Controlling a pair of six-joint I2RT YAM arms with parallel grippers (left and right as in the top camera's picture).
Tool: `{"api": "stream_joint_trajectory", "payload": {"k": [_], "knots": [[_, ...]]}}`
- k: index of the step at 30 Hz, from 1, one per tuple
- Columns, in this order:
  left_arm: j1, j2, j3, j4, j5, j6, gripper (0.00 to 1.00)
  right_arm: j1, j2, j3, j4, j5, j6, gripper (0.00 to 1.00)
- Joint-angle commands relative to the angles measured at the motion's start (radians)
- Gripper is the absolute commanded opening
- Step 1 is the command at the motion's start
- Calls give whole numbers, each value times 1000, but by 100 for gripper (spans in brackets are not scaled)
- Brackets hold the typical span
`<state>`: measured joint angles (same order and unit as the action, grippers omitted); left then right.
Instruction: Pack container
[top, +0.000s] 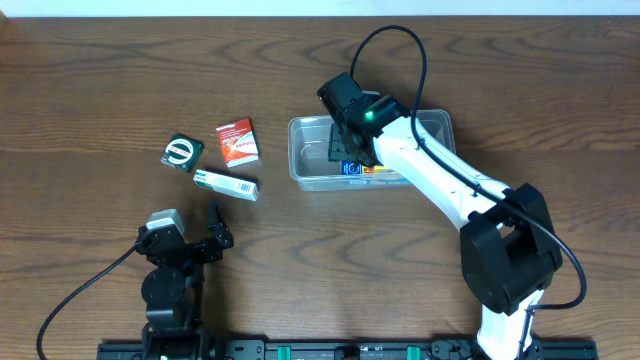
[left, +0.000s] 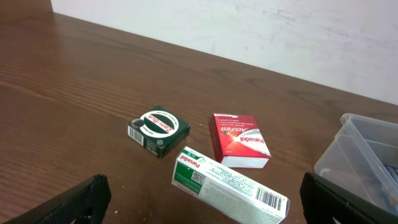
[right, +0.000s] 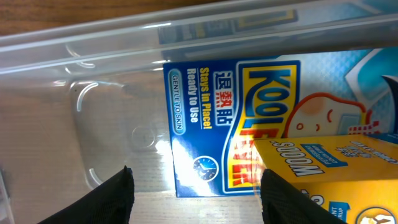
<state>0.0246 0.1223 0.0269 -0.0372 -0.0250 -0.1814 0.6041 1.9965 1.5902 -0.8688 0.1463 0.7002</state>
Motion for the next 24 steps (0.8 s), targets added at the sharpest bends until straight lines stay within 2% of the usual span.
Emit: {"api": "stream_joint_trajectory", "payload": {"k": [1,6,14,18,24], "knots": [[4,-5,-23,-34,-4,16,98,-30,19,10,2,36,5,63],[4,-5,-23,-34,-4,16,98,-42,19,10,22,34,-24,64],[4,-5,-23,-34,-4,16,98,-52,18,58,56,6,-90,73],[4,-5,-23,-34,-4,16,98,-47,18,129,3,-5,-107,75],[4,-5,-23,-34,-5,16,98,-3,18,290,-89,-45,-261,80]]}}
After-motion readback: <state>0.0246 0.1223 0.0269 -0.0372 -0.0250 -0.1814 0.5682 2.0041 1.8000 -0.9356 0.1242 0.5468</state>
